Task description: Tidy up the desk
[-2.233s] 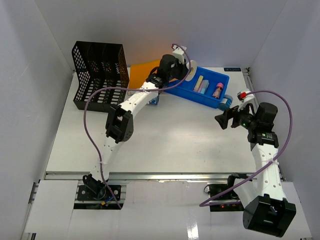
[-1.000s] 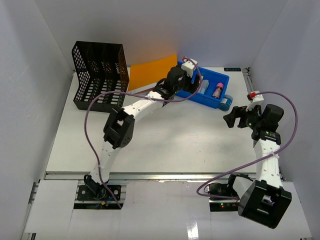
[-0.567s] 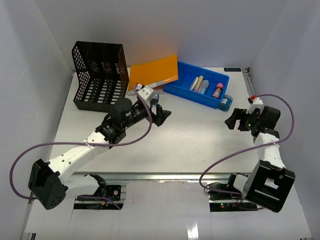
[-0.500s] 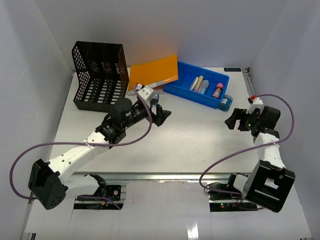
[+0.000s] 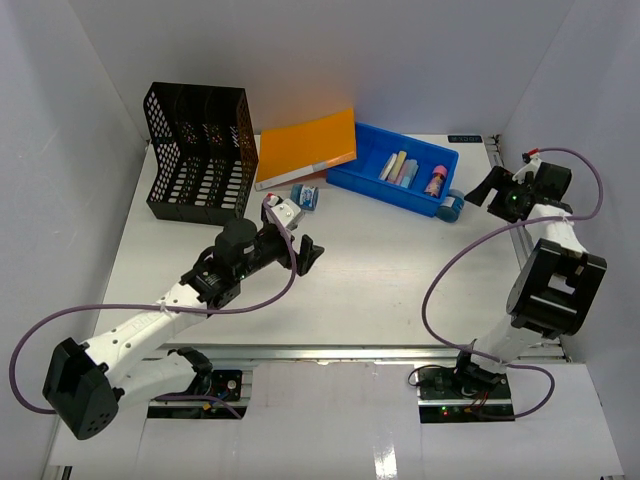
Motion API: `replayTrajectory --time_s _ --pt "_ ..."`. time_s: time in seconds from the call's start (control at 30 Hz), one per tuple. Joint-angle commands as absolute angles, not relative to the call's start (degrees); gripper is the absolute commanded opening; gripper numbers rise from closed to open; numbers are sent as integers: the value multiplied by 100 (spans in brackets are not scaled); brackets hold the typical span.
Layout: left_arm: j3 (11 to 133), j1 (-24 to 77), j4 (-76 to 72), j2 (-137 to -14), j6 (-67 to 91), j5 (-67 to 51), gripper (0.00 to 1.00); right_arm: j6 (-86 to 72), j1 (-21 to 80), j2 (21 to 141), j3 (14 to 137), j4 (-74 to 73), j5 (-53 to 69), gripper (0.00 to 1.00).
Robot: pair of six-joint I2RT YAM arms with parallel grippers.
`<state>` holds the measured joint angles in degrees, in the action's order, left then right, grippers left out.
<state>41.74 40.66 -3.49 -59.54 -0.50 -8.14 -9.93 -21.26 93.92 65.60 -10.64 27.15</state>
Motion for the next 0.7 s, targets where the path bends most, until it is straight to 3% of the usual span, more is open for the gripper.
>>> replayTrajectory --time_s 0.0,0.67 --pt "4199 4043 -310 -5996 -190 -585 98 -1421 -2111 10146 7176 -1092 2830 86" --pt "4201 4008 -281 -6461 -413 -308 98 -2110 -1792 11726 7841 -325 2969 89"
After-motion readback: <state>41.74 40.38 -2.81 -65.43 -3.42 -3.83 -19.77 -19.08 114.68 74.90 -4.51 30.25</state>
